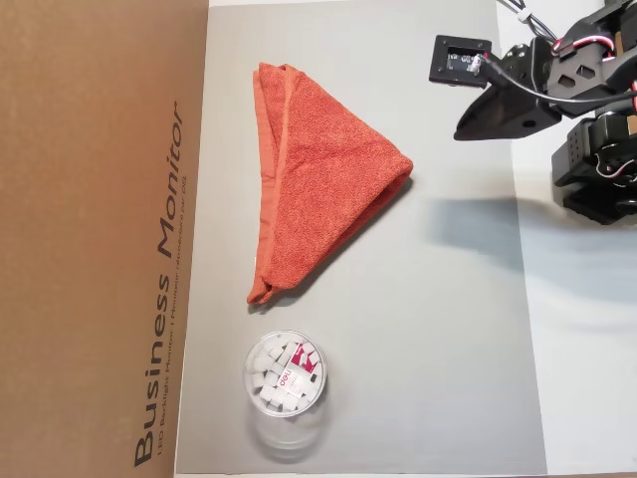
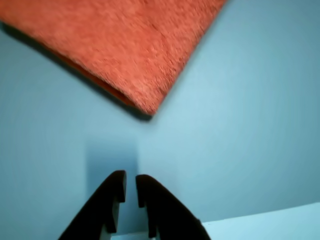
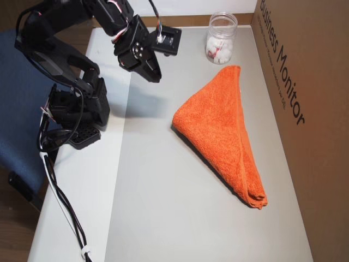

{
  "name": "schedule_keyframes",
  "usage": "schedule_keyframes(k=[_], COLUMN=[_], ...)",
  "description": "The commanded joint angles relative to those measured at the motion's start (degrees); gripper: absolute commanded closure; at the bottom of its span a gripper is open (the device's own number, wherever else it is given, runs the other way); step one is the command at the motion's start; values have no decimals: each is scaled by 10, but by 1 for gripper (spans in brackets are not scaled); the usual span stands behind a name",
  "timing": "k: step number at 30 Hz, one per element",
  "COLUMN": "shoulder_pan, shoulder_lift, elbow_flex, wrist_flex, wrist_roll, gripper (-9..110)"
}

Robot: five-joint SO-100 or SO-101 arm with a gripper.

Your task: Fold the blanket.

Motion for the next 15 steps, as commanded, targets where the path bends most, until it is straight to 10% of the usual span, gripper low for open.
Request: schedule_keyframes(k=[1, 15], shoulder_pan=[-3, -2], shoulder_lift=[52, 242], elbow_flex=[28, 230], wrist_flex=[3, -4], wrist_roll=[3, -5], gripper=[101, 101])
